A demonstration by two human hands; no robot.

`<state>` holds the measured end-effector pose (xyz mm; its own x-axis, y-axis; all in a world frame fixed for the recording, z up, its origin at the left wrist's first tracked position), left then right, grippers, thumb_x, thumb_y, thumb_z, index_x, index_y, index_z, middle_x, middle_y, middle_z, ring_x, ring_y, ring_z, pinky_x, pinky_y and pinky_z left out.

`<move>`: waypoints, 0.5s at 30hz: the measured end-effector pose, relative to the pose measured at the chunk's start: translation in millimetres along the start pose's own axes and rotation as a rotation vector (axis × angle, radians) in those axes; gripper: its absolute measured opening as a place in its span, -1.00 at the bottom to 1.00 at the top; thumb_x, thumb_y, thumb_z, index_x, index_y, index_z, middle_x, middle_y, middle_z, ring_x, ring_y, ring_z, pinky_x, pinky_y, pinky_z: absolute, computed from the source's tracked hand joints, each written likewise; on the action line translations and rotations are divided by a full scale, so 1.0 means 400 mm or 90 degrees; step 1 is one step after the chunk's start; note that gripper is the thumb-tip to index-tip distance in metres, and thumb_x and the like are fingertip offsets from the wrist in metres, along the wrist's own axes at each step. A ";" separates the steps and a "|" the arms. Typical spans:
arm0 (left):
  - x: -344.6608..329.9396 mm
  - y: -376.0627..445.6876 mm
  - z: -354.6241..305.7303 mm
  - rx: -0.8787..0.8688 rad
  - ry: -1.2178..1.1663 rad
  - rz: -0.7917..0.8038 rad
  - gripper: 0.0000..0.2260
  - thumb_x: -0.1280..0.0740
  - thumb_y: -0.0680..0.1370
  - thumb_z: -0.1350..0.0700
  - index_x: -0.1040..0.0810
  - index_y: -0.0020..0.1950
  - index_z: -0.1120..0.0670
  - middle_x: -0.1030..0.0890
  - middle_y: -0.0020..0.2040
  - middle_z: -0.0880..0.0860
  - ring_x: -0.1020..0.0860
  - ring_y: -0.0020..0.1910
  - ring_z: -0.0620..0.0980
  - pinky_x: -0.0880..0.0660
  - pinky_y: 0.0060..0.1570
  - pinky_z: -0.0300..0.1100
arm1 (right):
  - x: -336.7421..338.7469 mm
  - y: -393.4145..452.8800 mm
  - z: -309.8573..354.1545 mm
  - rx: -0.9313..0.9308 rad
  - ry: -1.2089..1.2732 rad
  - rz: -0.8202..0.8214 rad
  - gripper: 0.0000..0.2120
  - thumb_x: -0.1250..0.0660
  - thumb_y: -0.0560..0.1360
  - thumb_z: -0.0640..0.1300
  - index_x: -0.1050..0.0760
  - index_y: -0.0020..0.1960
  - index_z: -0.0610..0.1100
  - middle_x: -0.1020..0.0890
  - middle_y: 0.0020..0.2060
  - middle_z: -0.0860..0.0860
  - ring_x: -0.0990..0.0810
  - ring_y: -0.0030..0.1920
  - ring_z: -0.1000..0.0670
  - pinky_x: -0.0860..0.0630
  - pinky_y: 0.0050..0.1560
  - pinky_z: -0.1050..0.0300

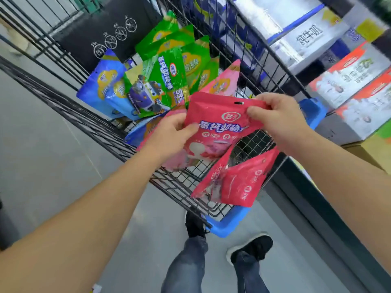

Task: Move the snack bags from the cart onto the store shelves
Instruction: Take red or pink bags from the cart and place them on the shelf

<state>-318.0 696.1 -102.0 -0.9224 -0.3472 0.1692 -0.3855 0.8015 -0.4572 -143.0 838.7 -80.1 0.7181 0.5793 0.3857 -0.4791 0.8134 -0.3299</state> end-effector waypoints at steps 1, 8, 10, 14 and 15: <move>-0.004 0.009 -0.008 -0.001 -0.001 -0.034 -0.83 -0.28 0.62 0.18 -0.62 -0.06 -0.04 -0.68 -0.20 -0.17 -0.64 -0.21 -0.17 -0.61 -0.13 -0.22 | 0.009 0.000 0.002 0.002 0.042 -0.016 -0.92 -0.36 0.41 -0.22 -0.60 -0.21 -0.07 -0.67 -0.32 -0.04 -0.68 -0.23 -0.11 -0.63 -0.02 -0.22; -0.046 0.033 -0.099 -0.015 -0.139 -0.079 -0.83 -0.30 0.61 0.15 -0.68 -0.09 0.03 -0.72 -0.06 0.06 -0.67 -0.09 0.05 -0.59 0.07 0.11 | 0.083 0.002 -0.035 -0.063 0.416 -0.010 -0.53 -0.34 0.40 -0.37 -0.44 0.30 -0.19 -0.63 0.09 -0.13 -0.63 0.03 -0.02 -0.56 -0.01 0.15; -0.076 0.036 -0.152 -0.031 -0.187 -0.063 -0.82 -0.27 0.62 0.17 -0.66 -0.08 0.05 -0.72 -0.08 0.04 -0.66 -0.14 0.01 -0.58 0.01 0.05 | 0.115 -0.011 -0.043 -0.051 0.392 0.006 -0.61 -0.24 0.45 -0.48 -0.50 0.25 -0.26 -0.64 0.12 -0.19 -0.63 0.03 -0.02 -0.55 0.00 0.21; -0.187 0.029 -0.270 -0.056 -0.235 0.000 -0.82 -0.20 0.65 0.20 -0.59 -0.04 0.10 -0.70 -0.15 0.00 -0.62 -0.23 -0.06 -0.56 -0.11 -0.09 | 0.211 -0.051 -0.069 -0.011 0.326 -0.078 -0.83 -0.25 0.54 -0.40 -0.56 0.09 -0.32 -0.67 -0.02 -0.26 -0.64 -0.12 -0.05 -0.61 -0.02 0.03; -0.225 0.026 -0.295 -0.061 -0.239 0.018 -0.82 -0.20 0.65 0.20 -0.59 -0.04 0.11 -0.70 -0.15 0.00 -0.62 -0.23 -0.06 -0.56 -0.11 -0.09 | 0.247 -0.063 -0.079 -0.011 0.320 -0.108 -0.86 -0.27 0.56 -0.35 -0.56 0.07 -0.35 -0.66 -0.02 -0.30 -0.63 -0.11 -0.08 -0.58 0.01 -0.05</move>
<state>-241.9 793.1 -19.1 -0.8669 -0.4639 -0.1823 -0.3763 0.8490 -0.3708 -43.9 873.7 -61.1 0.9399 0.3405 -0.0245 -0.3306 0.8900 -0.3141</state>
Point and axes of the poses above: each hand's wrist, its own y-axis towards the middle knuckle, its own x-axis out of the back of the hand, z = x × y, the point moved 4 cm from there along y, towards the middle knuckle
